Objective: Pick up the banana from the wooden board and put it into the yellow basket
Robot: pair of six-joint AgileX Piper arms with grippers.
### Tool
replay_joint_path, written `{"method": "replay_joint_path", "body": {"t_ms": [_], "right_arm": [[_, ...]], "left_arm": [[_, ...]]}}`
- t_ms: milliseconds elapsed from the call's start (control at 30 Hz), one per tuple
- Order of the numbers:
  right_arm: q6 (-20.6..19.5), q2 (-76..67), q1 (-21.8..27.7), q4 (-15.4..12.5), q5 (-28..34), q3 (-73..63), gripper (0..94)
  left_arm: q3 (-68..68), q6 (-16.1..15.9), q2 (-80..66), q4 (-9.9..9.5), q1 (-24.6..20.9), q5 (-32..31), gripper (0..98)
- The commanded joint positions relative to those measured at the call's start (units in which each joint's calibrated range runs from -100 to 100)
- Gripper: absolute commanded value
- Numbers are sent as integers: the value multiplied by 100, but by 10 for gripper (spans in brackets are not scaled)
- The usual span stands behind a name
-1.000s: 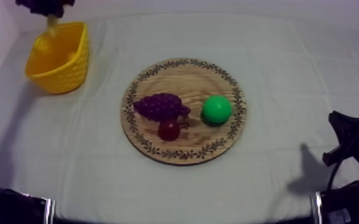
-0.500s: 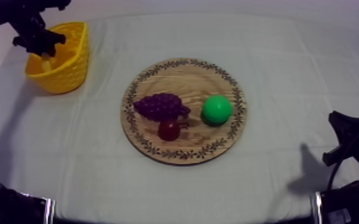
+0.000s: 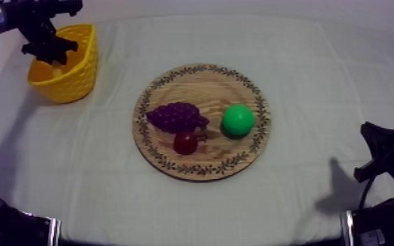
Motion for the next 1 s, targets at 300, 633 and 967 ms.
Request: {"method": "replay_joint_path", "body": {"t_ms": [300, 633, 967], "right_arm": [[3, -4, 0, -2, 2, -3, 5], [3, -4, 0, -2, 2, -3, 5], [3, -4, 0, -2, 2, -3, 5]], "left_arm": [[-39, -404, 96, 316, -134, -257, 506], [245, -578, -372, 421, -35, -785, 323], [2058, -494, -2525, 521, 275, -1894, 56]]}}
